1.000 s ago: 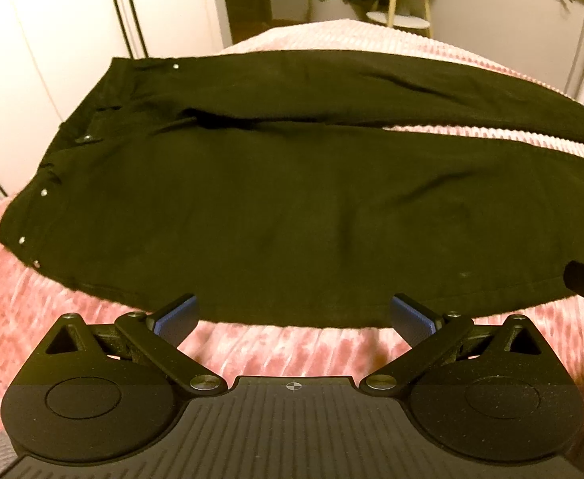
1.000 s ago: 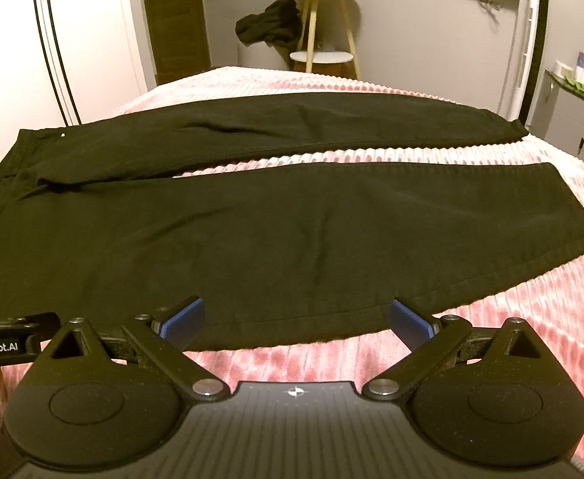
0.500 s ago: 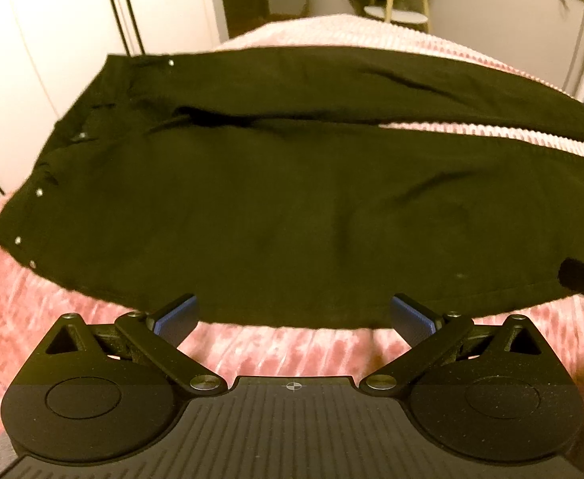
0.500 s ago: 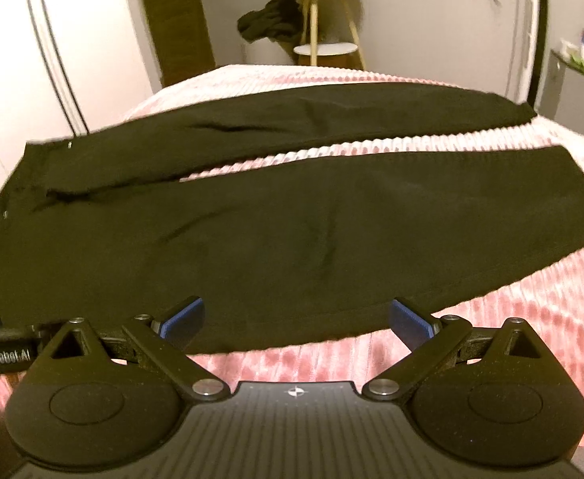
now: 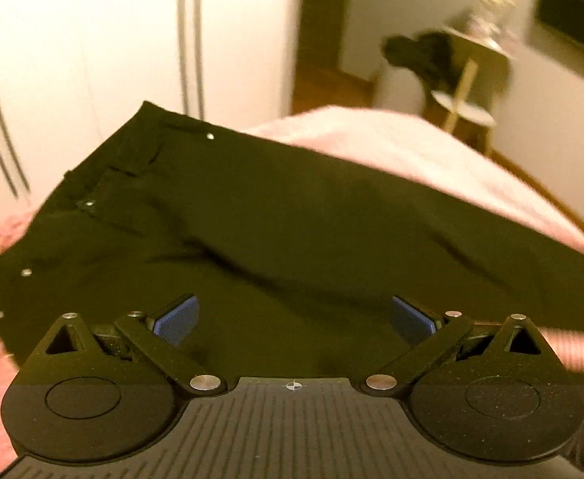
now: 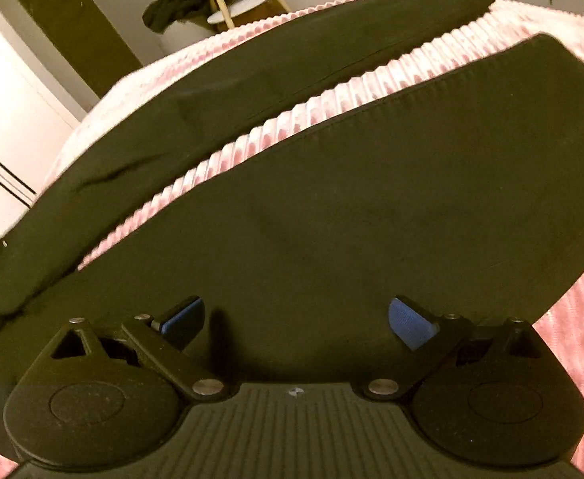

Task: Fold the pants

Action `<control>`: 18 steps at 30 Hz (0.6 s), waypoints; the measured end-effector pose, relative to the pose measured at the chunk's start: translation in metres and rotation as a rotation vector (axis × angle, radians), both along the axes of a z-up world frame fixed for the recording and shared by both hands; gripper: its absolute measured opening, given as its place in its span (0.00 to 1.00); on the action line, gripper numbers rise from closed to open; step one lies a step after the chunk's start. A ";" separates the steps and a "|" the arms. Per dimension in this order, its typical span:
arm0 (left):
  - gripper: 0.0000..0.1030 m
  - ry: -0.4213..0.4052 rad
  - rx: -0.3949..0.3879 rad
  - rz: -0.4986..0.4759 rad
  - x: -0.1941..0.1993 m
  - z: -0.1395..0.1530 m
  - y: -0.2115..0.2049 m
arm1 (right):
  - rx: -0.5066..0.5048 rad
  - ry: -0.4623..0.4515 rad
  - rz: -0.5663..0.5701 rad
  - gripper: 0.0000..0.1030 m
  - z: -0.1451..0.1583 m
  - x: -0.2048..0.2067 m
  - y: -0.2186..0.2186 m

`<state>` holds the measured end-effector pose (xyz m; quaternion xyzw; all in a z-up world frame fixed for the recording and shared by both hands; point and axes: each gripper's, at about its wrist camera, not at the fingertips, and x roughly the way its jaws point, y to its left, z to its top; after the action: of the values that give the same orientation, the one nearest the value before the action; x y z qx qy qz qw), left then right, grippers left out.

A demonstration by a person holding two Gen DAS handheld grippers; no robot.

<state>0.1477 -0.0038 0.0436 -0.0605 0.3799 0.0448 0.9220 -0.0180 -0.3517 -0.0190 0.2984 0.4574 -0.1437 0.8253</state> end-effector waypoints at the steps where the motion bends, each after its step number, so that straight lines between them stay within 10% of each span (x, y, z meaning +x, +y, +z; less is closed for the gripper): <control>1: 1.00 -0.001 0.004 0.027 0.012 -0.008 -0.002 | 0.001 0.007 0.012 0.96 -0.001 0.001 0.000; 6: 1.00 0.007 0.106 0.080 0.051 -0.059 -0.006 | -0.035 0.125 0.188 0.96 0.010 0.023 0.001; 12: 1.00 -0.062 0.082 0.175 0.068 -0.071 0.014 | -0.064 -0.081 -0.007 0.96 0.067 0.117 -0.074; 18: 1.00 -0.084 0.099 0.233 0.079 -0.090 0.029 | -0.016 0.047 -0.245 0.66 0.028 0.247 -0.141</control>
<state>0.2265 0.0252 -0.0462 -0.0606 0.3288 0.1676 0.9274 0.2292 -0.4930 0.0091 0.3419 0.4357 -0.2539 0.7930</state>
